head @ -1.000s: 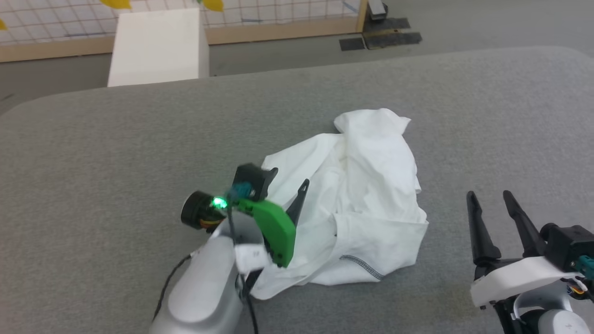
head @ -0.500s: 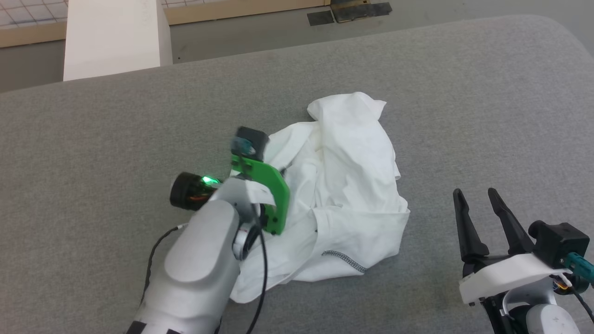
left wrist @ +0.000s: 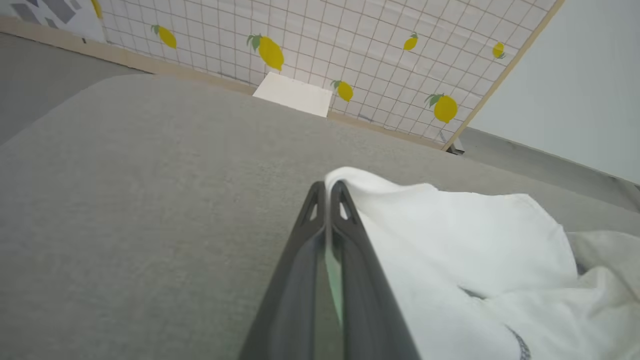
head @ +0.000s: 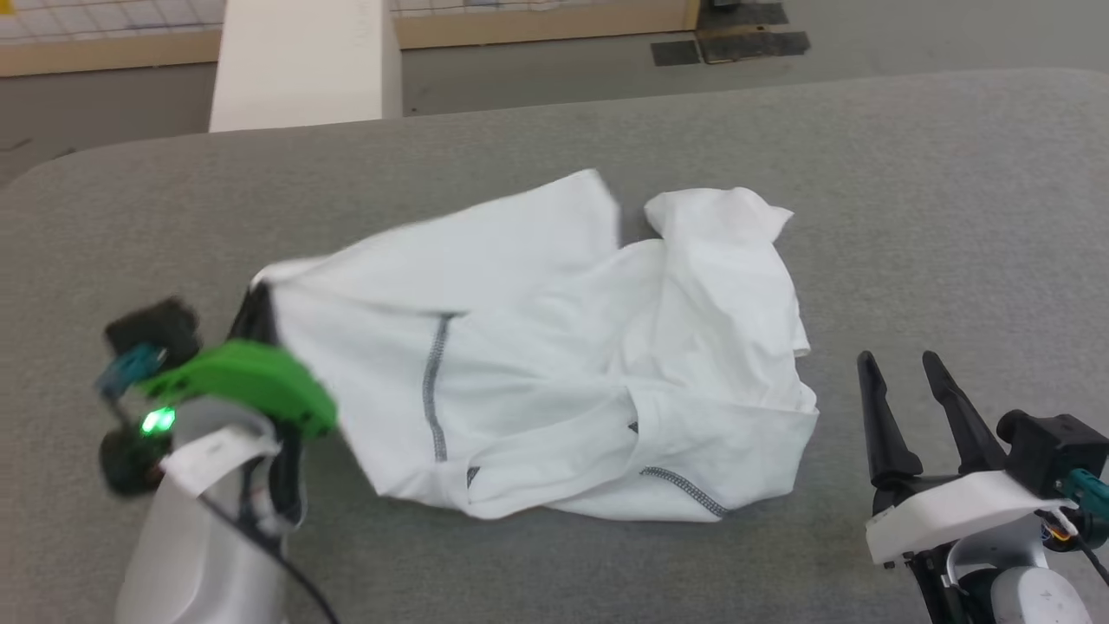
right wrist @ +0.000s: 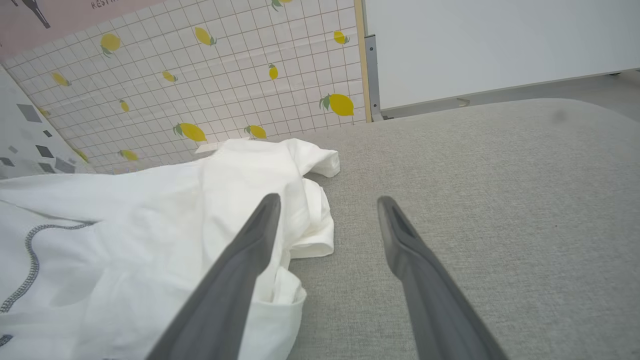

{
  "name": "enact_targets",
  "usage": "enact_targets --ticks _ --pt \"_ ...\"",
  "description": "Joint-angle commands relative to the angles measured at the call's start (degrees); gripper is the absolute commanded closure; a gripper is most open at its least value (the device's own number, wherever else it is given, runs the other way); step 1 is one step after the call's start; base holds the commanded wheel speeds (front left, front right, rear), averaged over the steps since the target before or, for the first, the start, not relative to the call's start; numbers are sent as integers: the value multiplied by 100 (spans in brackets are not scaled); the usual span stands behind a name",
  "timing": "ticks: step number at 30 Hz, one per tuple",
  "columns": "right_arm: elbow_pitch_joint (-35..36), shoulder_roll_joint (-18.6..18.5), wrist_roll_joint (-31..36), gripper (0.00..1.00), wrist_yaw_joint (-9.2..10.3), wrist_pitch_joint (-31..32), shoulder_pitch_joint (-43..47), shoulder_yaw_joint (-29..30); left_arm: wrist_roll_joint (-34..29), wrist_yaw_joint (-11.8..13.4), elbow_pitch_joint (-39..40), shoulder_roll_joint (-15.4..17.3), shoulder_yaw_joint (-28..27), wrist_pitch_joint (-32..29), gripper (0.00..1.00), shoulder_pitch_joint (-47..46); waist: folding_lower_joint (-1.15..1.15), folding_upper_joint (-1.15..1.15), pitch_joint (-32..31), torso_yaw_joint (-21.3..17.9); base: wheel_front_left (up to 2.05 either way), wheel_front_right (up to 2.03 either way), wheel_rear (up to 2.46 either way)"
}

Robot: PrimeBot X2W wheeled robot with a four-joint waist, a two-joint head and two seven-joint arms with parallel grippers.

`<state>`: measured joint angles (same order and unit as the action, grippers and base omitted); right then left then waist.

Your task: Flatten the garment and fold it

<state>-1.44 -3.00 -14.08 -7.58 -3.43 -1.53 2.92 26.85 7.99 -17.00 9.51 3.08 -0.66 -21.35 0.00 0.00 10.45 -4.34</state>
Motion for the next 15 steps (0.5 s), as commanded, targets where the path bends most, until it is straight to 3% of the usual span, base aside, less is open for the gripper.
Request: enact_targets --ticks 1,6,7,8,9,15 --pt "17 12 36 0 9 63 -70 -10 72 119 73 81 -147 23 100 341 0 0 -74 234 0 0 0" --pt "-66 13 32 0 9 550 27 -7 281 373 178 46 -429 -73 100 1210 0 0 -98 486 0 0 0" --pt "-86 13 31 0 9 668 46 -17 310 384 172 8 -422 -102 82 1317 0 0 -102 520 0 0 0" --pt "-105 13 29 0 9 816 69 -17 371 368 182 -68 -413 -101 15 1427 0 0 -110 565 0 0 0" --pt "-131 13 8 0 9 962 93 -13 428 322 211 -137 -401 -58 0 1497 0 0 -116 596 0 0 0" --pt "-207 13 -11 0 9 1942 101 4 362 -130 432 -333 -251 1048 0 1665 0 0 -73 722 0 0 0"
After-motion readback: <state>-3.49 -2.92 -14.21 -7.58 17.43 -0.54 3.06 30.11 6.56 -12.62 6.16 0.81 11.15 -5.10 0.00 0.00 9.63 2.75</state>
